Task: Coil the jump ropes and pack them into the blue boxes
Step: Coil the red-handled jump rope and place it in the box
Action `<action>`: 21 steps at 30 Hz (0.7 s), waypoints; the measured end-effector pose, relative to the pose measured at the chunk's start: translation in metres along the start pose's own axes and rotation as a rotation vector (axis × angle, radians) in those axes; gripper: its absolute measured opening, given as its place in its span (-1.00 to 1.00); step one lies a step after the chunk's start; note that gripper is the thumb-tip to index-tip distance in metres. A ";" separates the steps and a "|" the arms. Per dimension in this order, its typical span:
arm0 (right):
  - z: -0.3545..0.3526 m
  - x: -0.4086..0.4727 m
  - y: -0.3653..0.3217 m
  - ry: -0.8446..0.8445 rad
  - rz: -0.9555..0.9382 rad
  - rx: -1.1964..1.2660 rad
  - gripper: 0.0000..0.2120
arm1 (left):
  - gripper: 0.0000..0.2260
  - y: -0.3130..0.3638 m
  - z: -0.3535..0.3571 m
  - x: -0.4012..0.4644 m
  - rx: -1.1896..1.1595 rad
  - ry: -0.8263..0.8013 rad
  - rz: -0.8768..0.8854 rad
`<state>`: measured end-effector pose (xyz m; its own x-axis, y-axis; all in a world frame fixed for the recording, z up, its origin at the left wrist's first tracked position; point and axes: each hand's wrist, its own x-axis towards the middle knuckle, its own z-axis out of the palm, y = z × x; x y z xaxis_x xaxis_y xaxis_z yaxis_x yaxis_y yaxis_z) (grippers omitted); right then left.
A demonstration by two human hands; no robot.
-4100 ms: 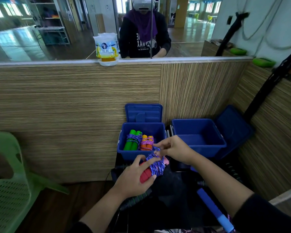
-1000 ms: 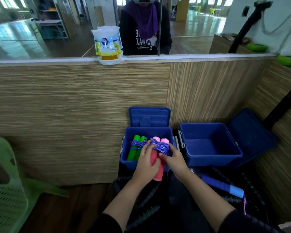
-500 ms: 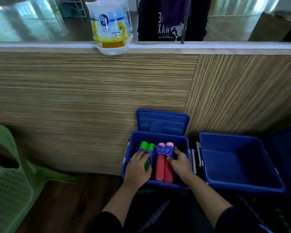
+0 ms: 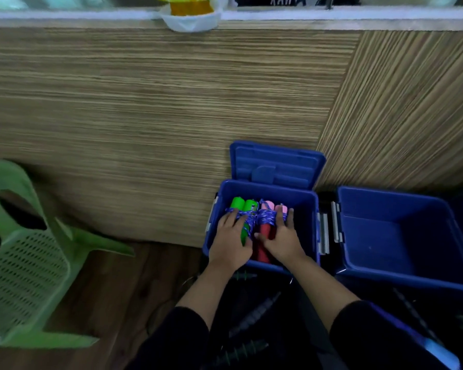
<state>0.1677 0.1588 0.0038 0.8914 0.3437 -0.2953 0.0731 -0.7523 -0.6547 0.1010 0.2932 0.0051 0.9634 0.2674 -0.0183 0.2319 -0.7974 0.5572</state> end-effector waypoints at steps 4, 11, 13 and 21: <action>-0.004 -0.002 -0.002 -0.025 0.029 0.009 -0.02 | -0.54 0.000 -0.006 -0.004 -0.075 0.000 0.034; -0.019 -0.027 -0.001 0.013 0.093 -0.034 -0.14 | -0.63 -0.012 -0.024 -0.043 -0.222 0.118 0.147; -0.020 -0.041 -0.003 0.052 0.075 -0.045 -0.22 | -0.62 -0.019 -0.030 -0.057 -0.228 0.132 0.183; -0.004 -0.100 -0.011 0.166 -0.017 -0.095 -0.37 | -0.70 -0.045 -0.046 -0.113 -0.193 0.130 0.216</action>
<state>0.0795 0.1308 0.0433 0.9509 0.2646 -0.1607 0.1232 -0.7996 -0.5878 -0.0241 0.3237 0.0206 0.9595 0.1801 0.2167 -0.0176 -0.7291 0.6841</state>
